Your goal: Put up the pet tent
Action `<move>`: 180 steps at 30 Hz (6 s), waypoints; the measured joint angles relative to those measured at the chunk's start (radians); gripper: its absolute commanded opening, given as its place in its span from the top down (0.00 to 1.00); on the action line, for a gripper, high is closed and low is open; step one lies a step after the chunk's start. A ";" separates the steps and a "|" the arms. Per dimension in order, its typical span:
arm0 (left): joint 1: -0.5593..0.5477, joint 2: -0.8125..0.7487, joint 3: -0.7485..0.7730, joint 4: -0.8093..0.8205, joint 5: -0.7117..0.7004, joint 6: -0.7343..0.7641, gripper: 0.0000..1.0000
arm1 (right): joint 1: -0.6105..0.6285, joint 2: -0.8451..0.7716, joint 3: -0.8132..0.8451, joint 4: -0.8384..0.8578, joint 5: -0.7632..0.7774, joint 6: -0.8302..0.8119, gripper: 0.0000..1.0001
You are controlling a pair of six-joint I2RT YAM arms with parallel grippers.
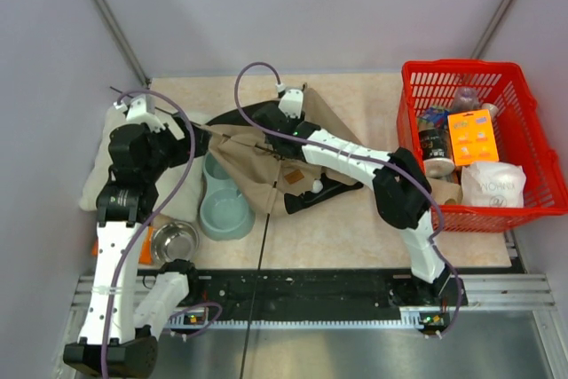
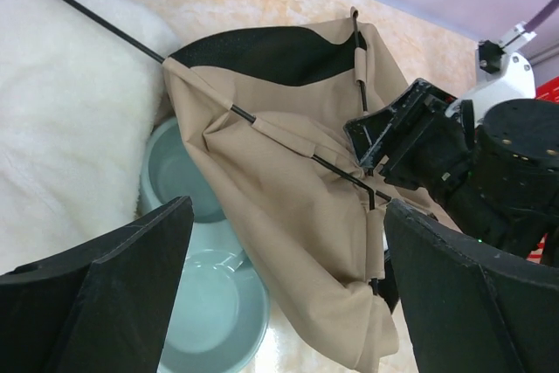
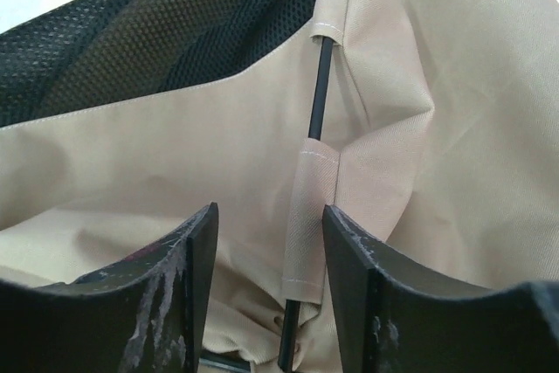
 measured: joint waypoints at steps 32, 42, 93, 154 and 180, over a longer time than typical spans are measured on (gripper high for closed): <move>0.000 -0.014 0.000 -0.013 -0.087 0.142 0.04 | -0.074 0.068 0.079 -0.143 -0.113 -0.027 1.00; 0.000 -0.013 0.000 -0.018 -0.079 0.142 0.04 | -0.142 -0.093 -0.037 0.060 -0.303 -0.134 1.00; 0.000 0.077 -0.004 -0.032 0.140 0.043 0.07 | 0.141 -0.763 -1.049 0.334 -0.829 -0.100 0.21; -0.008 0.081 -0.056 -0.033 0.257 -0.011 0.09 | 0.167 -0.682 -0.865 0.348 -0.769 0.295 1.00; -0.345 0.155 -0.095 0.228 0.386 -0.228 0.16 | -0.039 -0.620 -0.520 0.058 -0.867 0.087 1.00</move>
